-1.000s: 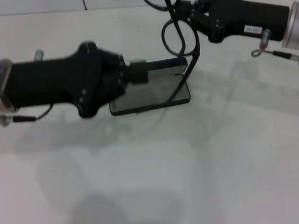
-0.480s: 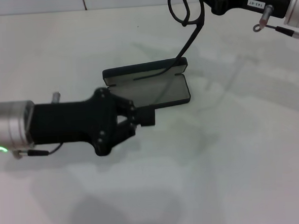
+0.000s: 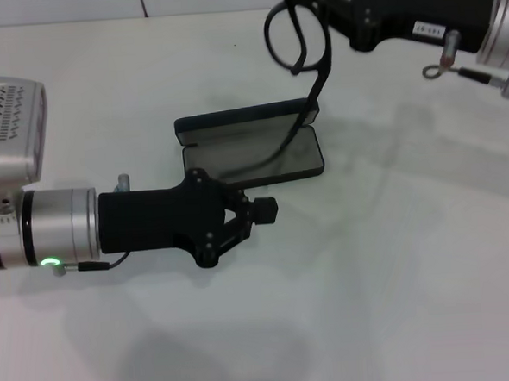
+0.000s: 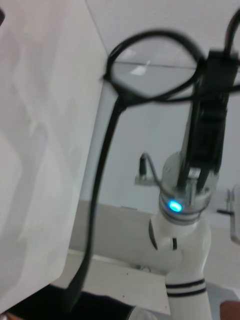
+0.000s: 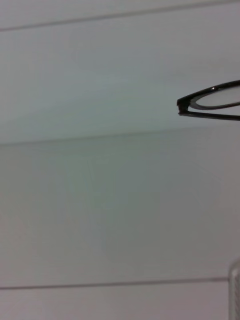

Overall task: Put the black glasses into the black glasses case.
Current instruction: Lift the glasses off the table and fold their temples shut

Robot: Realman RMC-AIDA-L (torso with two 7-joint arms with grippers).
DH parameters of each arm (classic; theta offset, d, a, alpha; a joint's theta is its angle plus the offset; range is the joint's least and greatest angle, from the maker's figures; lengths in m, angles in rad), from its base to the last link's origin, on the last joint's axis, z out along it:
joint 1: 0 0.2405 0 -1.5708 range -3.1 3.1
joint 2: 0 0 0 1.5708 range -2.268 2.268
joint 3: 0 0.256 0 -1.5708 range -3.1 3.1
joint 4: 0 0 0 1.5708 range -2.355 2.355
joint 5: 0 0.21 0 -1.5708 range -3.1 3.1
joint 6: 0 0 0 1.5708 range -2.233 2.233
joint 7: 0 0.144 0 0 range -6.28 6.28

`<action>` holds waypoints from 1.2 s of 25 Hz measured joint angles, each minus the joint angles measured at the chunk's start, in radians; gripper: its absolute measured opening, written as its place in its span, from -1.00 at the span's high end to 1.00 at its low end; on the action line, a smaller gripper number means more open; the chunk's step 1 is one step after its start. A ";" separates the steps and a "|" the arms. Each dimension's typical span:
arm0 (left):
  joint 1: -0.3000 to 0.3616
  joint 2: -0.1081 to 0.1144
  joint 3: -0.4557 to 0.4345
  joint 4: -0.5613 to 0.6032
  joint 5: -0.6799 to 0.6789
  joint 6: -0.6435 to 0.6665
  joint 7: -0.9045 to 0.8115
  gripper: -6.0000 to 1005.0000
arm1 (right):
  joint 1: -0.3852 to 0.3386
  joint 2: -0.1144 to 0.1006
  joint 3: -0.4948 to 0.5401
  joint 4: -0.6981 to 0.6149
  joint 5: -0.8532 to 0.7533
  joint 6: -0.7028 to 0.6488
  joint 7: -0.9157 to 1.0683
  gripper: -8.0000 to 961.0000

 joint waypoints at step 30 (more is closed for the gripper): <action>-0.056 -0.003 -0.001 -0.090 -0.078 0.117 -0.022 0.96 | 0.024 0.005 -0.141 0.091 0.063 0.007 -0.012 0.88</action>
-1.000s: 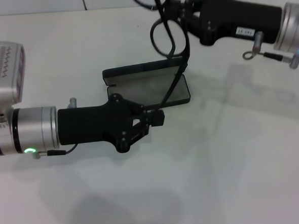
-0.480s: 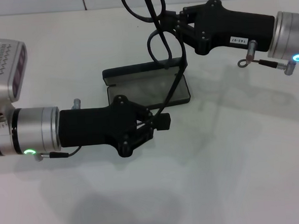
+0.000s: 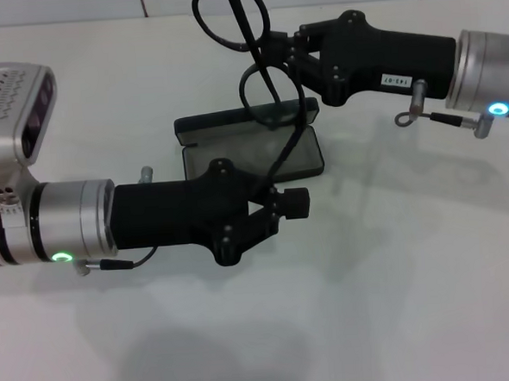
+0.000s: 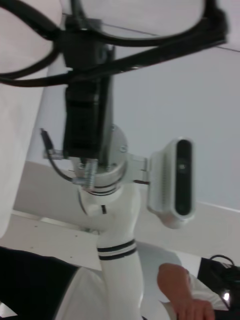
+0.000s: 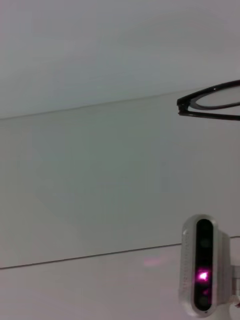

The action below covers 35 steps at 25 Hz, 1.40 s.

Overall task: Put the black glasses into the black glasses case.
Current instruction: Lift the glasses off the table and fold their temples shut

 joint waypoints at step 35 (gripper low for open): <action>0.000 0.020 -0.037 0.001 -0.100 -0.016 -0.094 0.95 | -0.033 0.000 -0.076 0.010 -0.006 -0.074 -0.020 0.88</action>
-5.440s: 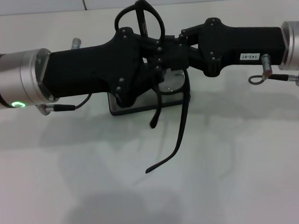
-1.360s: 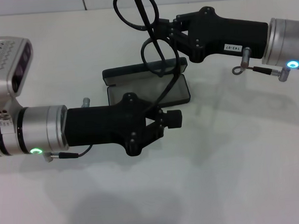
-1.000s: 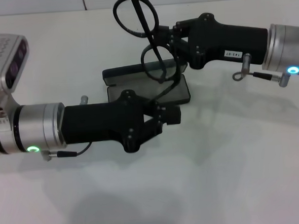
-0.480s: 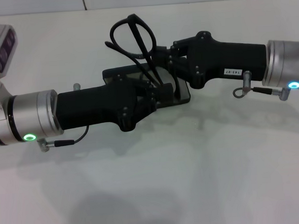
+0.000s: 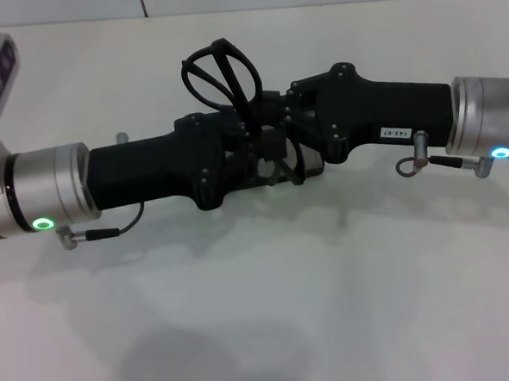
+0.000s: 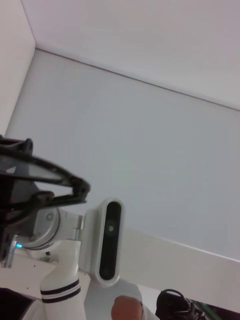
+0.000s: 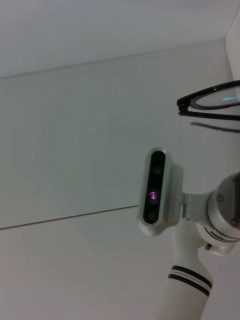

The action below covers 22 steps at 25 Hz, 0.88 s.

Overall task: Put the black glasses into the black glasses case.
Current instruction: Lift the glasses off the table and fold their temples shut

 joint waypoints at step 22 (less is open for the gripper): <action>-0.016 0.044 -0.014 0.010 -0.002 0.071 -0.027 0.95 | -0.004 -0.006 0.008 0.000 0.000 -0.001 -0.013 0.88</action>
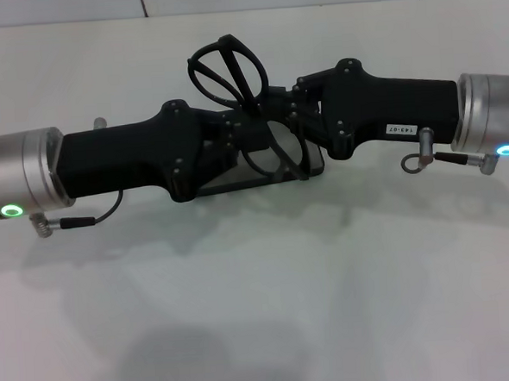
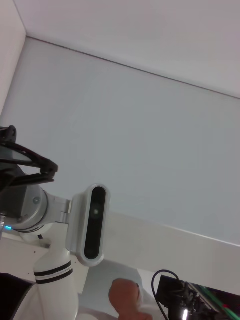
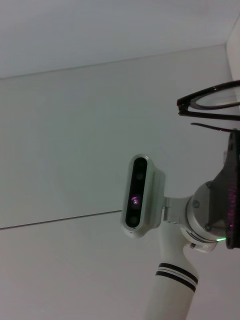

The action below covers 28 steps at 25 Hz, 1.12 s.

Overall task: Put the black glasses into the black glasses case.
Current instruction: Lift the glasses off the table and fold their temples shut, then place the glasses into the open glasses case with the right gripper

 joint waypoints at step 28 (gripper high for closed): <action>0.002 0.004 -0.016 -0.001 0.000 0.047 0.003 0.94 | -0.019 0.000 -0.001 0.000 0.001 -0.019 -0.008 0.88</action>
